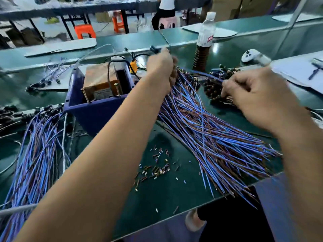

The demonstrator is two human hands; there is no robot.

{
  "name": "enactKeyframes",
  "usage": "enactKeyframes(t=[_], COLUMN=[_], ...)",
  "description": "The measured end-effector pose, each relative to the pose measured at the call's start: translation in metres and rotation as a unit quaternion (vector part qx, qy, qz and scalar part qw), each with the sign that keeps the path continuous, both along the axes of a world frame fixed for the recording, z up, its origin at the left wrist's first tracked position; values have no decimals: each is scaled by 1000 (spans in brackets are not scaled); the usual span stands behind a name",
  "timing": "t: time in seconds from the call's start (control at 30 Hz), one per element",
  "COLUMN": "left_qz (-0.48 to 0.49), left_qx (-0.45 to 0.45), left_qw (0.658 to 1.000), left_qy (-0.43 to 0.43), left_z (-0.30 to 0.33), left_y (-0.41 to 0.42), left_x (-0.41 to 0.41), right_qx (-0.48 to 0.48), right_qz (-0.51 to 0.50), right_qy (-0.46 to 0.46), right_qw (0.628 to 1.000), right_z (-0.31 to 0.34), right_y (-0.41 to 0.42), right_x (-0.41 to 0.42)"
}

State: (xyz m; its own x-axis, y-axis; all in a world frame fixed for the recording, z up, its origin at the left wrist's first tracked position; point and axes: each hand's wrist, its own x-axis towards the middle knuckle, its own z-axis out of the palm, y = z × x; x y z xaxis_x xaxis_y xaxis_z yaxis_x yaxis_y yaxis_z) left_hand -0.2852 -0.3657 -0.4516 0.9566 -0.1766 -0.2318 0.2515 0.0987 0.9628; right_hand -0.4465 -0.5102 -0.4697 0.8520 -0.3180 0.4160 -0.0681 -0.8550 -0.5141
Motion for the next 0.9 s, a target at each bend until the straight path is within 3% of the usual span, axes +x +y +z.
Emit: enactKeyframes(t=[0.1,0.2,0.33,0.43,0.53,0.63,0.73,0.8,0.9], left_qz=[-7,-29,-69,-117,-204,-335,-443,-429,-326], left_qx=[61,107,105,169,196,297,414,475,561], left_qw=[998,994,991,974,954,888,792,766,760], left_qy=[10,-19,-51,-96,-103,-99,-66,-50,-28], left_z=[-29,-50,-51,-42,-42,-49,-48,-44,-37], left_y=[-7,-6,12,42,87,144,206,241,291], left_x=[2,1,-5,-17,-38,-55,-66,-69,-64], right_qx=[-18,-25,-35,-24,-14,24,52,55,33], right_qz=[-21,-58,-77,-48,-24,64,173,241,315], right_qy=[104,141,110,74,-12,-61,-8,52,115], right_qw=[994,988,990,996,1000,996,984,968,942], right_z=[-22,-50,-59,-54,-52,-55,-69,-80,-92], right_y=[7,13,23,39,72,127,185,220,267], right_x=[10,14,15,21,26,28,33,38,49])
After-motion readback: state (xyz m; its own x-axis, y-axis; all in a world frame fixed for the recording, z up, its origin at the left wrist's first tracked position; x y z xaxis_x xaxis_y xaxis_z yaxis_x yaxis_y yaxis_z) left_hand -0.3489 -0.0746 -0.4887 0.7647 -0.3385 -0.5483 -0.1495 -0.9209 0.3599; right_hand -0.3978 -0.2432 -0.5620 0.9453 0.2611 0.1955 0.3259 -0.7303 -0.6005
